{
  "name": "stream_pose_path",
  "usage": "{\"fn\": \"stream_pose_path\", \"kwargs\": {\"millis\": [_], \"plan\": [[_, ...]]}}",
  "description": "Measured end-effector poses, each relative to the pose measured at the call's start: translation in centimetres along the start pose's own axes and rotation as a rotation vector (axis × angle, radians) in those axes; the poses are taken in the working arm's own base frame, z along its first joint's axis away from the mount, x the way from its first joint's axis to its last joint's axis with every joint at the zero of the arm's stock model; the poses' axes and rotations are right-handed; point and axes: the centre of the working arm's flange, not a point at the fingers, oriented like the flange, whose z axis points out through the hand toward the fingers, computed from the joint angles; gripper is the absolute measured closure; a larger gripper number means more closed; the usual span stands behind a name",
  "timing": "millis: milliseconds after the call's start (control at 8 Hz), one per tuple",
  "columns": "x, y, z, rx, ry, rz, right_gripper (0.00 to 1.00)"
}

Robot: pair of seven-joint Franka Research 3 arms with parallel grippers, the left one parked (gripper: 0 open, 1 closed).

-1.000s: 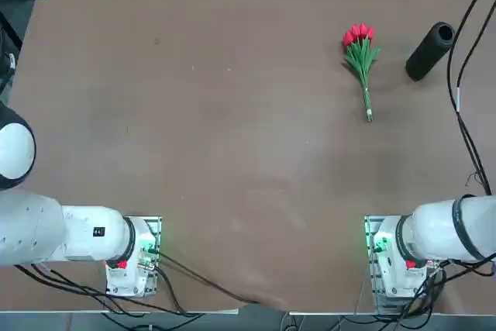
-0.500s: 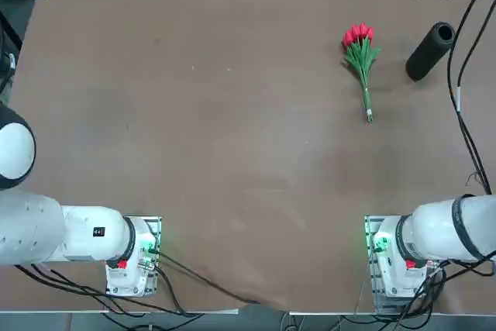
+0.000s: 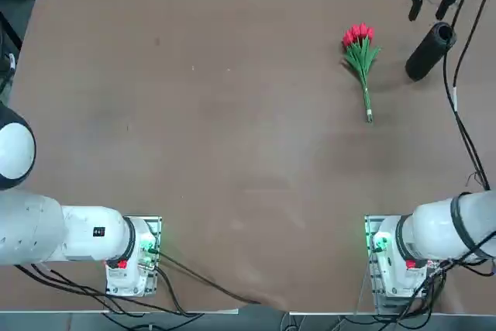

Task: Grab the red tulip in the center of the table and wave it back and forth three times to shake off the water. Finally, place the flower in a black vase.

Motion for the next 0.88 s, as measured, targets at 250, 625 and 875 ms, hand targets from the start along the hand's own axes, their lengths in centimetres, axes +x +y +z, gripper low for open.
{"fn": "stream_pose_path", "kwargs": {"millis": [250,625,875], "plan": [[3.1,-0.1,6.2,-0.006,-0.217,-0.004,0.0],[10.8,-0.9,17.5,0.001,-0.359,-0.015,0.0],[15.5,-2.6,23.9,0.041,-0.317,-0.022,0.0]]}}
